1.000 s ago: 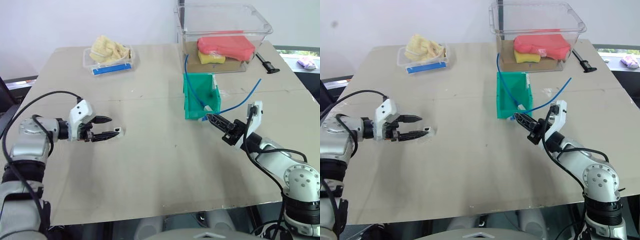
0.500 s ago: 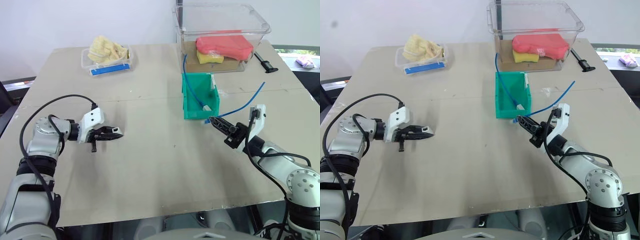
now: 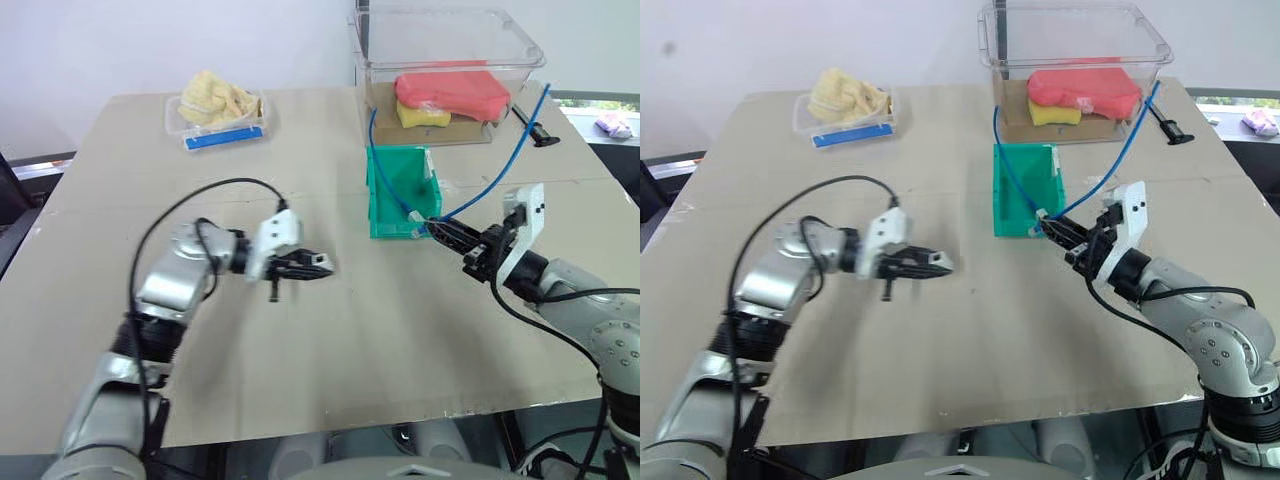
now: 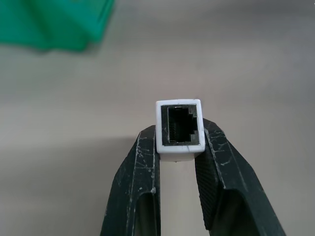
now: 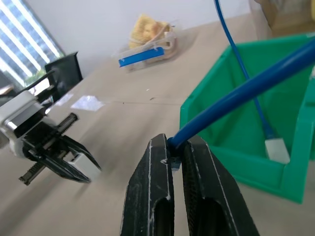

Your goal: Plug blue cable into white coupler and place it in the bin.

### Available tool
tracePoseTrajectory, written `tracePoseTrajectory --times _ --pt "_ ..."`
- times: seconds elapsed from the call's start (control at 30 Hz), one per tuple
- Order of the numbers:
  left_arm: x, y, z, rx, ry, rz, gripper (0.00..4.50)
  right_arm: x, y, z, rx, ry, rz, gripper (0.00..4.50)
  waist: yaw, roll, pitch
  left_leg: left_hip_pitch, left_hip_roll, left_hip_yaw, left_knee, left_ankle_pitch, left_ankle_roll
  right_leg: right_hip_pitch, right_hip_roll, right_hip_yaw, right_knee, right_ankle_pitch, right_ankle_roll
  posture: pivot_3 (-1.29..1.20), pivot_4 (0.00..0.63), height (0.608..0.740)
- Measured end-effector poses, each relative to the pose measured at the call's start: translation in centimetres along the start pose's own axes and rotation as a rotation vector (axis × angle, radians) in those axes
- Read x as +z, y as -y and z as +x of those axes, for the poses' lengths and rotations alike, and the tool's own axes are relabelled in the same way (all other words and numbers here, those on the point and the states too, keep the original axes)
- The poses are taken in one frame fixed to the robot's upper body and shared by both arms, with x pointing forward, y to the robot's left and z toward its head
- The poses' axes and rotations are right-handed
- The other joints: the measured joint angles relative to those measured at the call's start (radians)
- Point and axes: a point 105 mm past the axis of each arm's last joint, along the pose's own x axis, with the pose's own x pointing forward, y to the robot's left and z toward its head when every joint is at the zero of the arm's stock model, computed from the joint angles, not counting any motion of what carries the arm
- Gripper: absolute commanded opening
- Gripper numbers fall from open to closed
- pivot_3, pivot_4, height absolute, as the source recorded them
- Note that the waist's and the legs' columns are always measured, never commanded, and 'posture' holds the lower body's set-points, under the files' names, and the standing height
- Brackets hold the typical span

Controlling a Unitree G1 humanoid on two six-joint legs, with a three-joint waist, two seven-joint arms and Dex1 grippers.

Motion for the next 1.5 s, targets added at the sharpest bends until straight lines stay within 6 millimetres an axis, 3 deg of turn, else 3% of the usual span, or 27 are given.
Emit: tracePoseTrajectory --times 0.2,0.37,0.73,1.5 --pt "2.0 0.4 5.2 -0.054 -0.069 0.073 0.39 -0.4 -1.0 0.5 0.115 -0.118 -0.184 0.0 -0.004 0.0 0.0 0.0 -0.001 0.001 0.0 0.0 0.0 0.0 0.0 0.001 -0.001 0.0 0.0 0.0 0.15 0.74" --pt "0.3 0.1 6.9 -0.06 -0.177 0.124 0.39 -1.2 -1.7 1.9 0.214 -0.204 -0.307 0.0 -0.003 -0.001 0.0 0.0 -0.001 0.001 0.0 0.0 0.0 0.0 0.0 0.001 -0.001 0.0 0.0 0.0 0.15 0.74" --pt "0.8 0.0 7.8 -0.082 -0.206 0.227 0.39 -4.0 -1.8 4.9 0.36 -0.346 -0.46 0.0 0.018 -0.001 -0.001 0.0 -0.001 0.0 0.002 0.0 0.0 0.001 -0.001 0.0 0.0 0.0 0.0 0.0 0.15 0.74" --pt "0.7 0.0 8.0 -0.08 -0.212 0.233 0.39 -4.0 -1.0 4.9 0.502 -0.49 -0.603 0.0 0.018 -0.001 -0.002 0.003 -0.001 0.0 0.002 0.0 0.0 0.003 -0.001 0.0 0.0 0.0 0.0 0.0 0.15 0.74"
